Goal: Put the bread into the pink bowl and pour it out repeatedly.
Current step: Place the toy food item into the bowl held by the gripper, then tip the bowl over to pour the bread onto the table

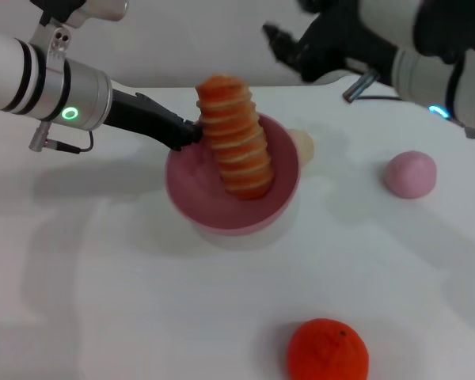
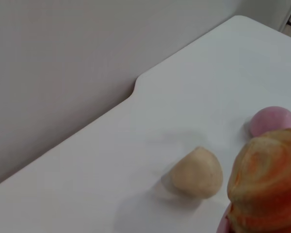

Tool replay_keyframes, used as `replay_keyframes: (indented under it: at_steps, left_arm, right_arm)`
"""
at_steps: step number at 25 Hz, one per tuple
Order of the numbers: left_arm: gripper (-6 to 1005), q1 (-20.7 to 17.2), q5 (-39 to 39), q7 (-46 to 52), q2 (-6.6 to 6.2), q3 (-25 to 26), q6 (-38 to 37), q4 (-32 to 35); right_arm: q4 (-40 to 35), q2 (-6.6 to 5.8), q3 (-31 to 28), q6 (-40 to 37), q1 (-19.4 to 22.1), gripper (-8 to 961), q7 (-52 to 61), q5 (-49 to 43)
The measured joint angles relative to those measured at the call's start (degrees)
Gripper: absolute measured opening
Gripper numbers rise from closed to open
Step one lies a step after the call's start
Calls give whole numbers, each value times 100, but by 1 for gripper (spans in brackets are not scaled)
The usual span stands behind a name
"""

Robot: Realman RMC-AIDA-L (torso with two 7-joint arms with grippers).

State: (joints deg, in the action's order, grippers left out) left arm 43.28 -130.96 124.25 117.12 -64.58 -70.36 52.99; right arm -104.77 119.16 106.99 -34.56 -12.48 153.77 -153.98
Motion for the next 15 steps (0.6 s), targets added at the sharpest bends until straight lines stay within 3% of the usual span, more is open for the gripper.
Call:
replay_keyframes:
  at_steps: [6,9,15]
  left_arm:
    - [43,-13,29,-3,44,-35,198,0]
    - [43,-46,158,-4,77,-178,450,0]
    - [44,-187,699,-6,83,-942,1140,11]
  right_arm:
    - [776,6,50,1524,305,494,-98,18]
    - [1353,8,108,2823,515,494,-45,46]
    - [2745,3,341,5830,760,494,-6,418]
